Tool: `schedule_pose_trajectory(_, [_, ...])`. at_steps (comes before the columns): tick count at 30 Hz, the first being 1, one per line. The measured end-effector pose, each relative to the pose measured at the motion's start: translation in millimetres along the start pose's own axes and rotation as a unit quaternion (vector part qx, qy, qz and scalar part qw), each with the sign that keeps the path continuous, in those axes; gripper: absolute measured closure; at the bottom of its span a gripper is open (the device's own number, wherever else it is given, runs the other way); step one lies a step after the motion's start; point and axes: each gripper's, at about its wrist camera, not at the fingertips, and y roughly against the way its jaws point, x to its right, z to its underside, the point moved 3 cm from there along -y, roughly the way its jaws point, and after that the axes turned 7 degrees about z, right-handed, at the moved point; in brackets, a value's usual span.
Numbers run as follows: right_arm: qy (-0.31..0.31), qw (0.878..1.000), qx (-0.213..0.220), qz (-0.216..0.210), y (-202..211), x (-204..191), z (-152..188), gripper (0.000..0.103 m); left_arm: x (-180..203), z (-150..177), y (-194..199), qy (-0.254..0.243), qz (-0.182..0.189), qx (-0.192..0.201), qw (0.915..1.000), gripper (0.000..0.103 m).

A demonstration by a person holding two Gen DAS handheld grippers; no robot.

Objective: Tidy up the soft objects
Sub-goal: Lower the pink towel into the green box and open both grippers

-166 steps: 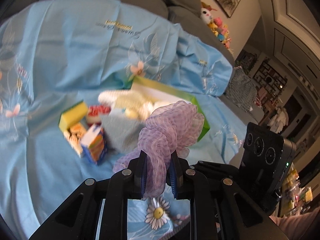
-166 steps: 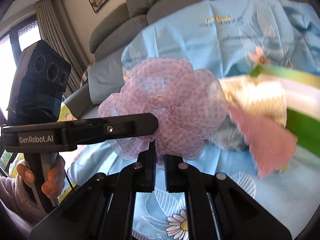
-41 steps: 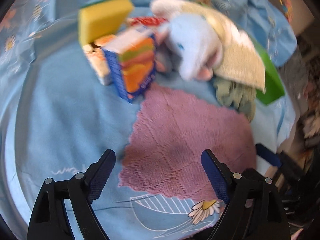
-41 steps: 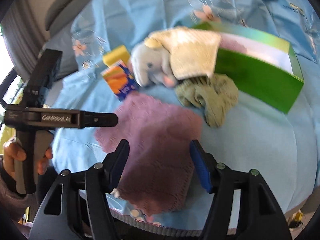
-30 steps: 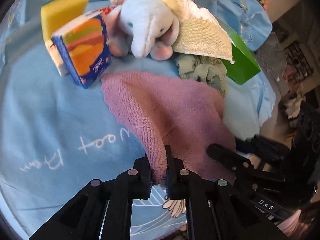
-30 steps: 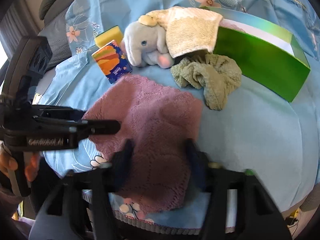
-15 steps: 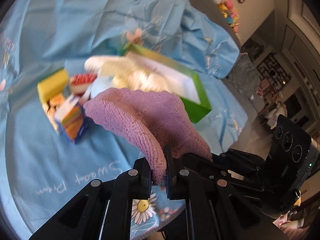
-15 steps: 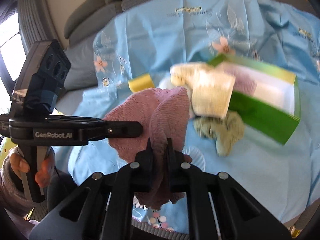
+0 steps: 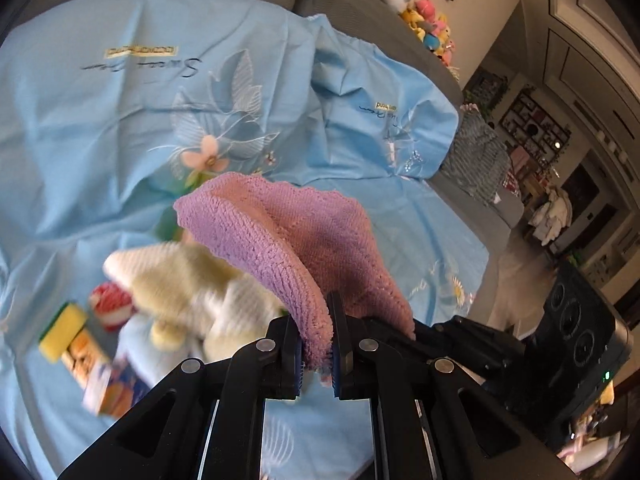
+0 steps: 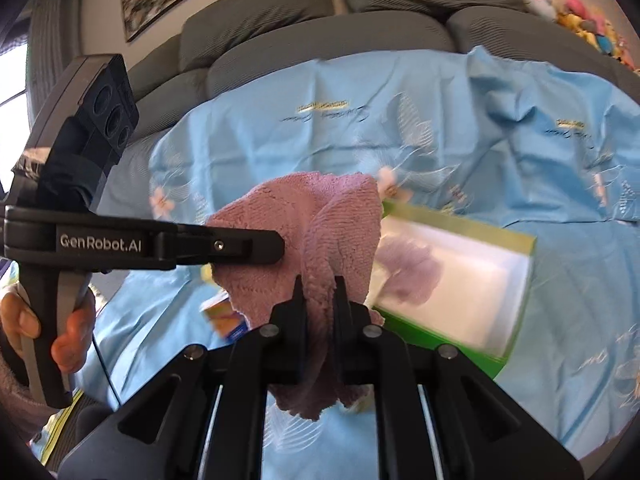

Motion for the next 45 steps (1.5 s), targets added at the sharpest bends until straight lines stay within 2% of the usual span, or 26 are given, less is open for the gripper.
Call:
schedule_pose_trajectory(7, [-0.02,0.999,-0.008,0.042,-34.1,39.6,-17.5,0.09,-13.0,-36.5,-71.2,0.016,-0.014,-0.038,0.9991,0.094])
schedule_pose_trajectory(17, [-0.036,0.994,-0.066,0.084,-103.6,84.0,-7.2,0.089,-42.8,-40.0,-140.0,0.033,-0.047,-0.085,0.9947,0.094])
schedule_pose_trajectory(20, [-0.036,0.991,-0.081,0.102,-116.9,92.2,-3.1,0.074,-53.1,-38.6,-153.9,0.047,-0.059,-0.105,0.9916,0.09])
schedule_pose_trajectory(21, [-0.035,0.99,-0.084,0.109,-119.3,94.2,-1.8,0.061,-55.4,-37.8,-155.9,0.048,-0.068,-0.108,0.9906,0.076])
schedule_pose_trajectory(22, [-0.036,0.989,-0.085,0.119,-121.0,96.8,-0.5,0.05,-56.8,-37.0,-156.0,0.046,-0.073,-0.108,0.9905,0.054])
schedule_pose_trajectory(23, [-0.037,0.988,-0.083,0.129,-121.4,99.1,0.5,0.048,-57.6,-37.4,-154.0,0.043,-0.081,-0.103,0.9905,0.043])
schedule_pose_trajectory(24, [-0.036,0.987,-0.08,0.134,-120.5,101.0,1.2,0.05,-58.5,-37.2,-150.3,0.039,-0.087,-0.094,0.991,0.021])
schedule_pose_trajectory(25, [-0.033,0.986,-0.077,0.143,-118.1,102.2,2.0,0.048,-59.0,-38.8,-149.1,0.04,-0.086,-0.088,0.9916,0.015])
schedule_pose_trajectory(27, [-0.033,0.986,-0.062,0.151,-113.7,105.7,2.7,0.046,-60.0,-38.1,-140.2,0.044,-0.083,-0.08,0.9924,0.015])
schedule_pose_trajectory(32, [-0.033,0.986,-0.054,0.156,-98.0,104.5,4.4,0.043,-55.5,-39.7,-116.7,0.03,-0.094,-0.061,0.9932,0.015])
schedule_pose_trajectory(36, [-0.031,0.987,-0.041,0.15,-80.6,95.8,4.5,0.029,-49.7,-33.0,-93.2,0.023,-0.097,-0.045,0.994,0.014])
schedule_pose_trajectory(41, [-0.033,0.988,-0.03,0.145,-58.1,82.5,7.2,0.027,-47.7,-15.6,-63.3,0.02,-0.102,-0.033,0.994,0.014])
schedule_pose_trajectory(45, [-0.031,0.989,-0.027,0.144,-42.9,70.9,12.7,0.017,-48.3,0.4,-38.1,0.022,-0.107,-0.022,0.9938,0.013])
